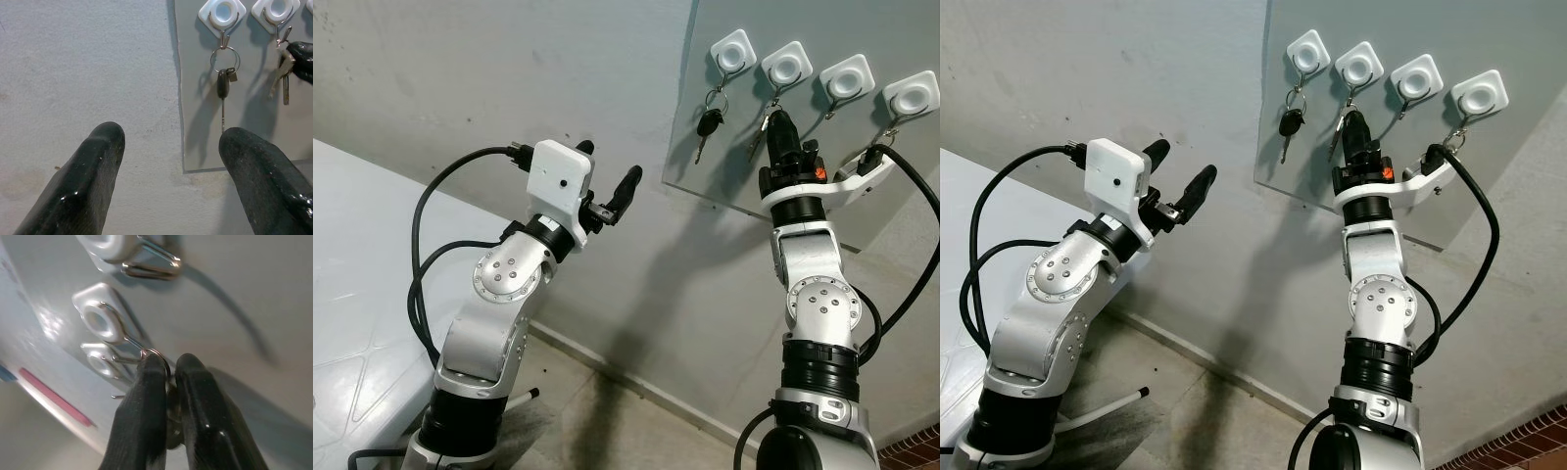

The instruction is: Hang keys on a hook

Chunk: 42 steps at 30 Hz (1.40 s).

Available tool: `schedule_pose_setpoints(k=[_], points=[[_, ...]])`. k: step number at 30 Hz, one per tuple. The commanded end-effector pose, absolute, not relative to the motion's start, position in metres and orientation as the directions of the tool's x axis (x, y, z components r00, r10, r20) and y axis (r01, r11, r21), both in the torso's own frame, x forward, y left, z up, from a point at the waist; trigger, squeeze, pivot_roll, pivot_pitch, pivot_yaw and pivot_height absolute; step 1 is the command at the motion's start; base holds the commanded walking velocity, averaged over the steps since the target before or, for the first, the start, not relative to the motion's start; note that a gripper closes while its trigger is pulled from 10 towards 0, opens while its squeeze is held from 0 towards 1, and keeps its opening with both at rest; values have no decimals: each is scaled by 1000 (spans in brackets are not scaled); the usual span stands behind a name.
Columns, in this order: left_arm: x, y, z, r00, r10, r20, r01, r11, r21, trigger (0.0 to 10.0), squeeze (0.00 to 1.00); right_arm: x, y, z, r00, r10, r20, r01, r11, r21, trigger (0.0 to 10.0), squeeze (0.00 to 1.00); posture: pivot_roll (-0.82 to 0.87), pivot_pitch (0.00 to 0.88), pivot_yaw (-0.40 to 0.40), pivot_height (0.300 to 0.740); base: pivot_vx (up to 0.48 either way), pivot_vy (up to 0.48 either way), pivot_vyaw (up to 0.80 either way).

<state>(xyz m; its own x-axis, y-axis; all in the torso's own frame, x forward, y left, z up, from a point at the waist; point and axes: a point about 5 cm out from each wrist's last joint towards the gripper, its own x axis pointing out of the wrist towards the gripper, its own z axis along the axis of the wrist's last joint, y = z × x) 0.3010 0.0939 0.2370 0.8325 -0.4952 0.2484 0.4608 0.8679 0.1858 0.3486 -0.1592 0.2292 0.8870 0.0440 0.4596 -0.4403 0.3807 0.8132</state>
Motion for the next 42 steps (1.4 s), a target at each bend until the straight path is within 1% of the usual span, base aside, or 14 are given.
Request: schedule_pose_setpoints(k=[1, 2, 3, 4, 9, 13, 17, 21, 22, 24, 25, 28, 32, 42], points=[[300, 96, 240, 841, -472, 265, 437, 881, 181, 10000, 0, 345, -156, 222, 888, 81, 453, -434, 472, 767, 10000, 1000, -61, 0, -26, 740, 0, 0, 0], [300, 96, 240, 841, -472, 265, 437, 881, 181, 10000, 0, 345, -156, 222, 888, 81, 453, -434, 472, 767, 10000, 1000, -61, 0, -26, 740, 0, 0, 0], [300, 98, 238, 848, -462, 261, 429, 886, 175, 10000, 0, 344, -152, 221, 882, 113, 457, -444, 522, 728, 10000, 1000, -62, 0, -27, 740, 0, 0, 0], [301, 98, 236, 853, -453, 261, 420, 891, 174, 10000, 0, 343, -150, 220, 880, 124, 459, -449, 535, 716, 10000, 1000, -62, 0, -27, 740, 0, 0, 0], [305, 105, 228, 890, -382, 248, 365, 924, 115, 10000, 0, 342, -145, 218, 877, 152, 456, -461, 533, 709, 10000, 1000, -62, 0, -29, 740, 0, 0, 0], [311, 118, 197, 949, -270, 163, 262, 963, 67, 10000, 0, 345, -140, 205, 884, 194, 425, -453, 582, 675, 10000, 1000, -56, 0, -35, 740, 0, 0, 0], [313, 125, 178, 968, -227, 110, 220, 973, 74, 10000, 0, 346, -140, 191, 897, 212, 387, -429, 621, 656, 10000, 1000, -56, 0, -36, 740, 0, 0, 0], [314, 127, 172, 973, -204, 106, 195, 977, 90, 10000, 0, 346, -139, 186, 900, 218, 377, -423, 638, 644, 10000, 1000, -56, 0, -36, 740, 0, 0, 0], [314, 137, 142, 988, -147, 37, 143, 986, 86, 10000, 0, 345, -139, 158, 927, 238, 290, -370, 709, 600, 10000, 1000, -54, 0, -37, 740, 0, 0, 0], [306, 152, 96, 996, -66, -66, 71, 994, 89, 10000, 0, 338, -140, 118, 948, 275, 161, -318, 800, 508, 10000, 1000, -54, 0, -37, 740, 0, 0, 0], [302, 154, 83, 991, -79, -110, 88, 993, 80, 10000, 0, 335, -141, 105, 954, 280, 109, -297, 824, 482, 10000, 1000, -58, 0, -34, 740, 0, 0, 0], [290, 166, 42, 967, -28, -255, 36, 999, 25, 10000, 0, 320, -146, 64, 954, 294, -50, -249, 877, 411, 10000, 1000, -60, 0, -34, 740, 0, 0, 0], [278, 172, 13, 932, -13, -361, 11, 1000, -8, 10000, 0, 302, -153, 31, 941, 281, -189, -205, 916, 345, 10000, 1000, -67, 0, -27, 740, 0, 0, 0], [252, 164, -28, 874, -80, -479, 108, 994, 31, 10000, 0, 265, -169, -18, 891, 203, -405, -137, 973, 186, 10000, 1000, -76, 0, -19, 740, 0, 0, 0]])
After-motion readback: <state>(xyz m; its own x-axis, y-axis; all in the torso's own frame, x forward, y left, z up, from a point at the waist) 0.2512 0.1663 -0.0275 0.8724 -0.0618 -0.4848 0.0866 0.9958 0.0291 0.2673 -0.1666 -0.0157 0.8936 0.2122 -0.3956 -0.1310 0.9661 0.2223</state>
